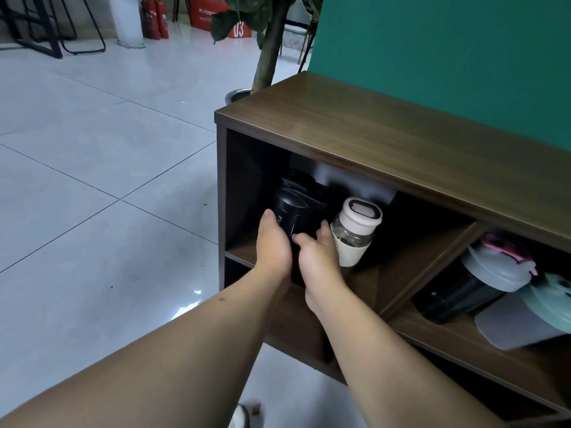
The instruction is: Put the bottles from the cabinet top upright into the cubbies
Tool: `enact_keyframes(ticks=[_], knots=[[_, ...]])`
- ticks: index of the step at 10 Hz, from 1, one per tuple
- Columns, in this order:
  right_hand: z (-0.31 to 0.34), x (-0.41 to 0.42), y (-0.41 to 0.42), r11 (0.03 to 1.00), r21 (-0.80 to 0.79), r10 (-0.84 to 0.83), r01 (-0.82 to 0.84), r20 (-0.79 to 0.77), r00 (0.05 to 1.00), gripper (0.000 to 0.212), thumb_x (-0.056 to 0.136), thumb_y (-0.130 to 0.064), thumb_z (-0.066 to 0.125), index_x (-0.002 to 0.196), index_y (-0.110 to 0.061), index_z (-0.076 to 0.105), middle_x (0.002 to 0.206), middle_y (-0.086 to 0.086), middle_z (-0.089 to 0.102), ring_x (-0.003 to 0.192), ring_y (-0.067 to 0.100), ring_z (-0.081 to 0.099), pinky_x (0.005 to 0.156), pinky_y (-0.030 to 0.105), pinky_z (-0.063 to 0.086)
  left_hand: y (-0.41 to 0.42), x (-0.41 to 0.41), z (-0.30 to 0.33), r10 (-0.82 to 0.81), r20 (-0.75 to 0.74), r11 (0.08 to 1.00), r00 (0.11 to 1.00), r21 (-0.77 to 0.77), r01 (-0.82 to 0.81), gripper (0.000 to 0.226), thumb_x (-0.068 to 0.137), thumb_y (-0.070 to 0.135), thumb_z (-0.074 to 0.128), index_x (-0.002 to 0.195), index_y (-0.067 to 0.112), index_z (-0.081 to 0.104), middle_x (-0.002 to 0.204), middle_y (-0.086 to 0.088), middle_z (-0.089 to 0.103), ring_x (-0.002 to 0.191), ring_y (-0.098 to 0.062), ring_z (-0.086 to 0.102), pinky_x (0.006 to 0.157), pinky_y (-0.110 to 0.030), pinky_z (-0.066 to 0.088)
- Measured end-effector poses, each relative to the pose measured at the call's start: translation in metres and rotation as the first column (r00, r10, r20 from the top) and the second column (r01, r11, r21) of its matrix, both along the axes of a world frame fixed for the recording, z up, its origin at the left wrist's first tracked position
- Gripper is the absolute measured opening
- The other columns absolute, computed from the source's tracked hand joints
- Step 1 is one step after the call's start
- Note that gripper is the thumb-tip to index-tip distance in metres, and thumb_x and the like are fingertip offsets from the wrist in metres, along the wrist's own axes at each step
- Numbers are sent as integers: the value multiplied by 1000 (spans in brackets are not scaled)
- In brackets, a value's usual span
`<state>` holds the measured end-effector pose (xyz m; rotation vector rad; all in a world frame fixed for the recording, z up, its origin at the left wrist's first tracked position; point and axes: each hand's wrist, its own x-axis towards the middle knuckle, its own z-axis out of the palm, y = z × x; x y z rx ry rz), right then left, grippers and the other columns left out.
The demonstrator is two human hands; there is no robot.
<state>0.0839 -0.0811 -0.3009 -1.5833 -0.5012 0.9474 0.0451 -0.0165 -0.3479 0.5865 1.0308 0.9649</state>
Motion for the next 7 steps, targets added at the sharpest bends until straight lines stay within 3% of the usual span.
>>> enact_keyframes(ticks=[2,3,4,5,6,7], knots=[[-13,3,12,996,64,61,-58,-43,997,76,90,-2,57,159,-27,35,148,-1,61,127,14,61,114,35,43,-8,-6,19,-39,22,999,999,30,38,56,112,44,32,128,13,75,120,-11,81,107,-22,76,89,-31,57],[-14,2,19,994,92,66,-60,-71,995,87,73,-16,63,156,-31,40,141,-4,66,127,16,63,115,42,44,-7,-8,17,-43,34,998,998,45,42,54,112,43,33,125,14,76,120,-12,82,113,-25,76,93,-33,57],[-19,0,17,993,102,70,-62,-76,995,90,70,-18,63,156,-32,40,141,-5,66,128,16,63,115,43,44,-7,-9,16,-7,53,999,999,45,5,53,109,47,35,124,17,76,122,-11,82,114,-25,76,99,-35,57],[-8,0,9,997,47,70,-67,-63,996,76,84,-14,63,154,-32,40,143,-2,64,121,16,64,105,36,50,-4,-9,13,-20,34,998,999,58,18,79,86,68,44,151,28,61,148,-7,69,133,-25,67,117,-45,47],[5,-5,-3,999,28,46,-43,-81,996,59,95,-13,60,147,-36,42,136,2,66,109,16,67,88,30,53,-17,-12,20,40,-2,997,999,60,-39,84,86,64,44,161,29,47,154,-6,62,139,-29,60,121,-51,43],[42,-24,-46,997,-55,46,-48,-46,998,54,98,-23,62,150,-26,46,127,4,70,104,16,69,86,33,56,-69,-33,65,-64,-162,992,985,100,81,59,106,50,38,148,14,58,134,-12,70,123,-30,68,108,-49,53]])
